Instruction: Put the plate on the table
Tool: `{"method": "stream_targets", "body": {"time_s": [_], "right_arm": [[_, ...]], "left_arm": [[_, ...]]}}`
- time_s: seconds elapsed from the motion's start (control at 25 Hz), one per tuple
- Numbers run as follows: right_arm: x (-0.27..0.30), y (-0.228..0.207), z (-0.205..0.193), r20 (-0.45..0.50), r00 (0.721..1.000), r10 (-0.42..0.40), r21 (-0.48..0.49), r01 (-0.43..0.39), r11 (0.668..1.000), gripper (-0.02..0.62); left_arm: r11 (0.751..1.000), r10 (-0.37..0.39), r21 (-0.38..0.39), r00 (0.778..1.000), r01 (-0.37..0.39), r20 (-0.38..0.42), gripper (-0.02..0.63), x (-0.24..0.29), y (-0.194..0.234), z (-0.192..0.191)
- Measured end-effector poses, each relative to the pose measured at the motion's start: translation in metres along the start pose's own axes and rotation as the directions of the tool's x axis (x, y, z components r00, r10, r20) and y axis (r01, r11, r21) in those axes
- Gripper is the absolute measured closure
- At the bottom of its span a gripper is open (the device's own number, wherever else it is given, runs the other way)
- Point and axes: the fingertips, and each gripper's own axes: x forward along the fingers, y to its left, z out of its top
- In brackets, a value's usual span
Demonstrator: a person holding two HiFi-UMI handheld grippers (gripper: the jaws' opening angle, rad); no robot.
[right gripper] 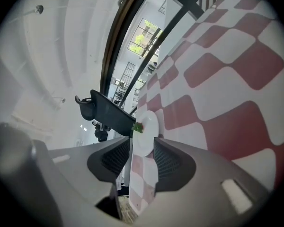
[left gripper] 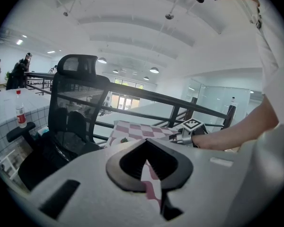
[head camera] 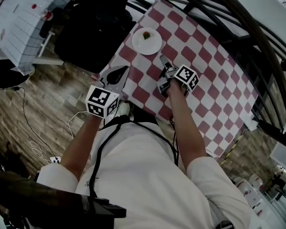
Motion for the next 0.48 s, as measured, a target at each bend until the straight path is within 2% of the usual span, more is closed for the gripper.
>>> {"method": "stream_targets", "body": {"time_s": [0.2, 0.48], "right_arm": [[-0.028, 0.005, -0.008, 0.026, 0.999, 0.028, 0.001, -0.028, 1.000, 0.450], [-0.064, 0.016, -0.022, 0.062, 0.996, 0.061, -0.039, -0.059, 0.998, 0.510]], "left_arm": [[1.000, -0.016, 0.017, 1.000, 0.016, 0.008, 0.598, -0.013, -0.010, 0.001], [0.999, -0.036, 0.036, 0.999, 0.035, 0.028, 0.598, -0.033, -0.026, 0.005]]}}
